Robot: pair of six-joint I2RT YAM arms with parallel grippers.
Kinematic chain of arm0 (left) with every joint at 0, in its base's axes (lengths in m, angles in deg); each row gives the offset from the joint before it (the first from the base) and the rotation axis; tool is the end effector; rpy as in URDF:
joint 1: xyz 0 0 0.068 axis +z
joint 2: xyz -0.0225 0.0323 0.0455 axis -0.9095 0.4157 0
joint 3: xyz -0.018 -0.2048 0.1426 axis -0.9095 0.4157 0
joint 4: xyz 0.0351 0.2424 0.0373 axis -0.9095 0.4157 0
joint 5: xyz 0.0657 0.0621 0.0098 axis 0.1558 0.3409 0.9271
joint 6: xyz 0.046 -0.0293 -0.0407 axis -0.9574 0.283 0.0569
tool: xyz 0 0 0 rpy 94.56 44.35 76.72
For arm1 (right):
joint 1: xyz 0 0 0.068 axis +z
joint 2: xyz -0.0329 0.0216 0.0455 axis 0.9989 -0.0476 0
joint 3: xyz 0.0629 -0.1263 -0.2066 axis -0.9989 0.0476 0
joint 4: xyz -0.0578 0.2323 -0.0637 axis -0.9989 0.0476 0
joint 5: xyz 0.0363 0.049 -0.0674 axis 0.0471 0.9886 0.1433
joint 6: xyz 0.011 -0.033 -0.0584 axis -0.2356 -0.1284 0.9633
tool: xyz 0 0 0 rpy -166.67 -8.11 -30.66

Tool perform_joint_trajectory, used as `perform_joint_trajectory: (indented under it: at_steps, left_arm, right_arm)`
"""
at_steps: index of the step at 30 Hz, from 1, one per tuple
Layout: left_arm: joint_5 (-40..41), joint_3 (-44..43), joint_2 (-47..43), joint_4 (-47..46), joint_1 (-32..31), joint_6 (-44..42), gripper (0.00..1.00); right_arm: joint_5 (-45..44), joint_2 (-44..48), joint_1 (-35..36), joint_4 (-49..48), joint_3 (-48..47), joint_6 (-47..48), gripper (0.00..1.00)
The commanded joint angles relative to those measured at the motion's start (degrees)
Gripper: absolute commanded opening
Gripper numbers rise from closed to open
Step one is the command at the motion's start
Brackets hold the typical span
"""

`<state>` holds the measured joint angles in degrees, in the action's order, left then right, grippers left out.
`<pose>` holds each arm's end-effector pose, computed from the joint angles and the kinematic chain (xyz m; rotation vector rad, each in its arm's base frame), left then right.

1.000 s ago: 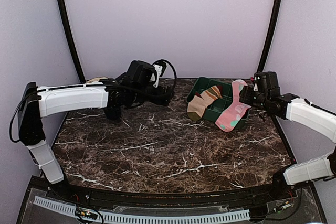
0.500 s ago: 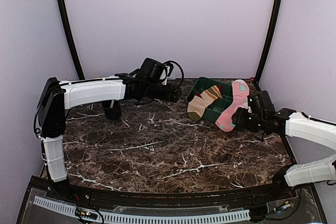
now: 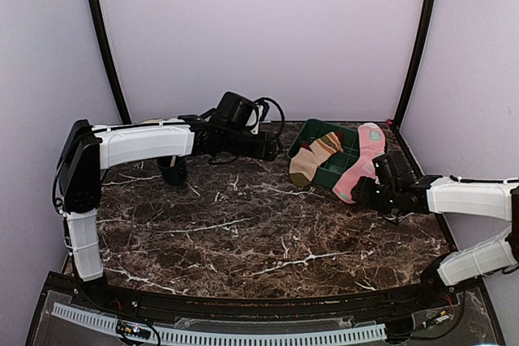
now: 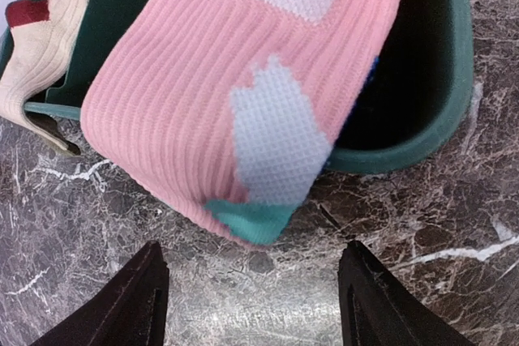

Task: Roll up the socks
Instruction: Pick up the sock from the storage box.

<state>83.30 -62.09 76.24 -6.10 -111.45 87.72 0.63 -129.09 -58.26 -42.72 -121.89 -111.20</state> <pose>0.3214 -0.3302 0.2498 0.4587 2.1157 -0.6514 0.2200 0.1082 0.1555 0.4818 2.3374 0.3836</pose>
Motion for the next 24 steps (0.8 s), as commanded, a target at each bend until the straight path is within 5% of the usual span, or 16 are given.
perform_joint_trajectory:
  at_steps: [1,14,24]
  left_arm:
    - [-0.7,2.8,-3.9,0.5,-0.3,0.6,0.81]
    - [-0.4,6.6,-6.8,-1.1,-0.3,0.1,0.80]
    - [-0.5,7.7,-7.5,-1.3,-0.5,0.5,0.80]
  right_arm:
    - [0.7,-3.3,0.2,-5.2,-1.0,0.3,0.67]
    - [3.2,-8.1,-2.0,-14.7,0.1,0.3,0.60]
    - [7.0,-7.5,-2.4,-17.0,2.1,-0.8,0.23]
